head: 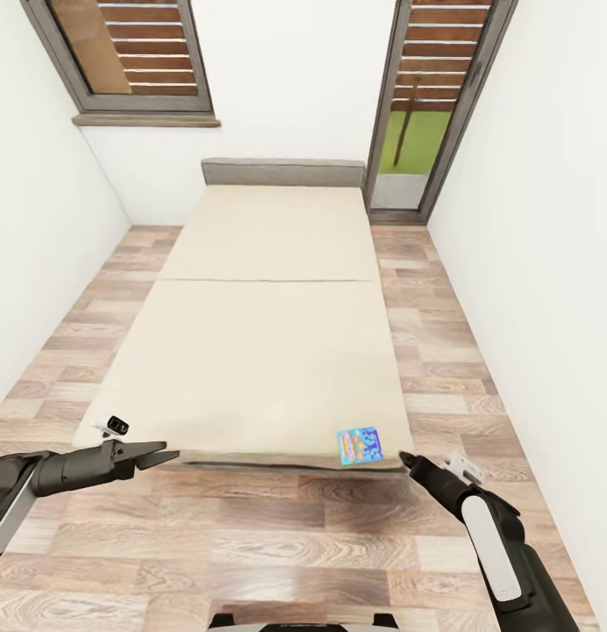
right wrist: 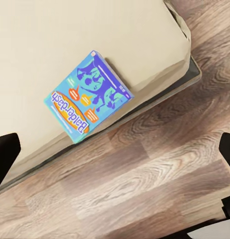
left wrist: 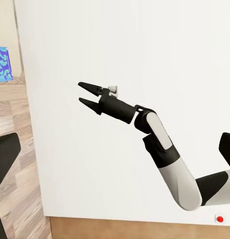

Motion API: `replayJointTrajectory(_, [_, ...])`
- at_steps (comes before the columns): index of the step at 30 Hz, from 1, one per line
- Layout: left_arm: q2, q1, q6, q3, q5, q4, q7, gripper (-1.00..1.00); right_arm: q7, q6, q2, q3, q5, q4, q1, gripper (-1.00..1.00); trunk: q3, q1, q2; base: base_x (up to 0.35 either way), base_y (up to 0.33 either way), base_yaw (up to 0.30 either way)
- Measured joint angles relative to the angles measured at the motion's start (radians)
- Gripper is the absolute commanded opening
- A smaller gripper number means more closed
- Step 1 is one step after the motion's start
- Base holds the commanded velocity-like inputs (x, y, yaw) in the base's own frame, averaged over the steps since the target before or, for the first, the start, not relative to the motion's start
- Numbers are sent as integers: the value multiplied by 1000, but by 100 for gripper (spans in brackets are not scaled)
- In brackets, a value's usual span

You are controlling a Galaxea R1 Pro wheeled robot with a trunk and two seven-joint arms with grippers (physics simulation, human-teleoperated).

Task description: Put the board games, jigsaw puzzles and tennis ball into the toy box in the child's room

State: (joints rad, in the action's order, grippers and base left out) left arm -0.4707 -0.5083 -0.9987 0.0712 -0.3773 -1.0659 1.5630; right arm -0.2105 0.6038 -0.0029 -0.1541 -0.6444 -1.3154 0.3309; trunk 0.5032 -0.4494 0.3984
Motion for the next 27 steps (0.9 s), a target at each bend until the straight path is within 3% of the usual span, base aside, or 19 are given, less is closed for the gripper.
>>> replayJointTrajectory(27, [3,0,-1,0,1,-2,-5,100,0,-1,1,4,-3,-3,0,100,-45,0,0,0,0,72])
